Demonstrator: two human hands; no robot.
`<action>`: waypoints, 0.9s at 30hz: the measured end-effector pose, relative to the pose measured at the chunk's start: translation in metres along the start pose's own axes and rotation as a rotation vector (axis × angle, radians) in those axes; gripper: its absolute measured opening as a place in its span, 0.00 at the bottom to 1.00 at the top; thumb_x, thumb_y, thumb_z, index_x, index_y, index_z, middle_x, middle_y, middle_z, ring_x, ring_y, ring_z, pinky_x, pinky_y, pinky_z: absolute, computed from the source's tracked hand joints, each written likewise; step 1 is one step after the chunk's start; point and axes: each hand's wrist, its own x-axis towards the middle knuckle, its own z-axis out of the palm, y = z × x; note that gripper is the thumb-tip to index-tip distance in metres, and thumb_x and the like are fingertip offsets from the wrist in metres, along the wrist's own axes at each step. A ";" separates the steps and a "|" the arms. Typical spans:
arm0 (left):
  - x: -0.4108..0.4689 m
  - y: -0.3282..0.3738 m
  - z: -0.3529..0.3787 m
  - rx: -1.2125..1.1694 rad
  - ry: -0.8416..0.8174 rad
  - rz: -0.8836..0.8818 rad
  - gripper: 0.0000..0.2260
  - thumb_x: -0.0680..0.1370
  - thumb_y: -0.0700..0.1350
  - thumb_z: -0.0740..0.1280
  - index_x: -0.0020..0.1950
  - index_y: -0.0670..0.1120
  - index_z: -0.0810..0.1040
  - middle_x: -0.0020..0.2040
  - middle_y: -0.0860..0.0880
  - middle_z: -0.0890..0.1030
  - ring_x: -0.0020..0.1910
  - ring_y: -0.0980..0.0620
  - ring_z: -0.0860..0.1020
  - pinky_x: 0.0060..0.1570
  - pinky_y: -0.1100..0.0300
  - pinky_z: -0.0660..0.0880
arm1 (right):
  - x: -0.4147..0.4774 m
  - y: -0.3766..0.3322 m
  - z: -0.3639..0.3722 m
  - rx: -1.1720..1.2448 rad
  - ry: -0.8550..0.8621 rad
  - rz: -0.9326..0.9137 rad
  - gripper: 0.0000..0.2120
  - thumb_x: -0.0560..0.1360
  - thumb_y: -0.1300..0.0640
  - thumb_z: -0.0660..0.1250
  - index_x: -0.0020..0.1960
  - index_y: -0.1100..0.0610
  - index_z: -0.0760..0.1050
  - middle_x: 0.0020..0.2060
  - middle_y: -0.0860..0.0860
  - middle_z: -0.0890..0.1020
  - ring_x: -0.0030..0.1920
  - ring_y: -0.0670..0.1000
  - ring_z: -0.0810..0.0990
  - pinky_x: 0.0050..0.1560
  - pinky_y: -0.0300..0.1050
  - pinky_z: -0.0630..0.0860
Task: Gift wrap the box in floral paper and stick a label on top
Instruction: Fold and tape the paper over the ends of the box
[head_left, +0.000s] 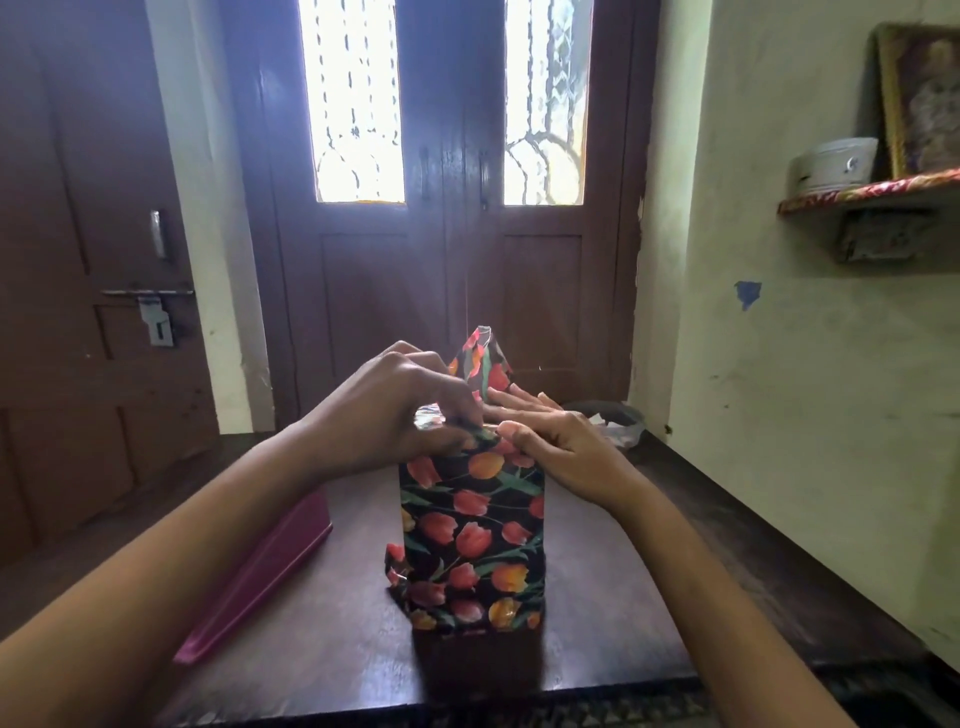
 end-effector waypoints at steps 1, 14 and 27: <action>-0.002 0.002 0.001 -0.019 -0.023 0.018 0.12 0.70 0.59 0.67 0.44 0.54 0.84 0.37 0.62 0.79 0.42 0.67 0.75 0.51 0.77 0.62 | 0.000 -0.001 -0.002 0.019 -0.022 0.014 0.15 0.79 0.49 0.57 0.64 0.37 0.67 0.67 0.41 0.70 0.69 0.37 0.62 0.68 0.30 0.57; 0.008 -0.027 0.022 -0.501 -0.107 -0.514 0.09 0.76 0.44 0.68 0.54 0.45 0.83 0.44 0.53 0.85 0.44 0.58 0.82 0.47 0.62 0.77 | 0.007 -0.009 -0.003 0.119 0.016 0.157 0.15 0.79 0.49 0.59 0.56 0.52 0.81 0.42 0.41 0.83 0.44 0.39 0.81 0.48 0.35 0.77; 0.008 -0.038 0.025 -0.660 -0.481 -0.687 0.17 0.81 0.41 0.58 0.69 0.51 0.70 0.62 0.48 0.77 0.59 0.50 0.77 0.58 0.61 0.75 | 0.023 -0.010 -0.003 -0.351 -0.229 0.171 0.26 0.81 0.46 0.50 0.76 0.49 0.48 0.76 0.45 0.49 0.75 0.43 0.41 0.72 0.42 0.37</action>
